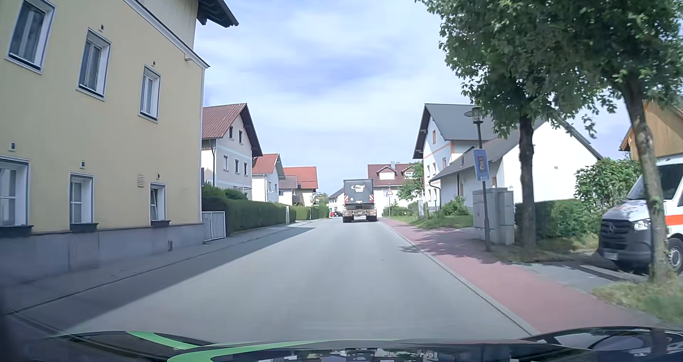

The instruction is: Follow the waypoints while adhering to traffic rules and regulations

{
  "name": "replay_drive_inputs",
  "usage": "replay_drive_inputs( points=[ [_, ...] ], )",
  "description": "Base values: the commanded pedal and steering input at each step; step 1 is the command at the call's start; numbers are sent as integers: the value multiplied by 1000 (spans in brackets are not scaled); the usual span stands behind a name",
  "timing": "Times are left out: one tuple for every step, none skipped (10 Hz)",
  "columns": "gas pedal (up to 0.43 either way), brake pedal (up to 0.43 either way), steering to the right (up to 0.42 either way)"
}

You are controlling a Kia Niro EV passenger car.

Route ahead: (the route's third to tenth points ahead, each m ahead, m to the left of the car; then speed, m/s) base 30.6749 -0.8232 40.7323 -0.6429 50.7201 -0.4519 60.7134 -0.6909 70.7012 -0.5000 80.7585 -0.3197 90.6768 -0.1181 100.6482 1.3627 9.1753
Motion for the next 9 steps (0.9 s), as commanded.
replay_drive_inputs(
  points=[
    [177, 0, -1],
    [177, 0, -1],
    [177, 0, 0],
    [177, 0, -1],
    [177, 0, -1],
    [177, 0, -1],
    [177, 0, -1],
    [177, 0, -1],
    [177, 0, 0]
  ],
)
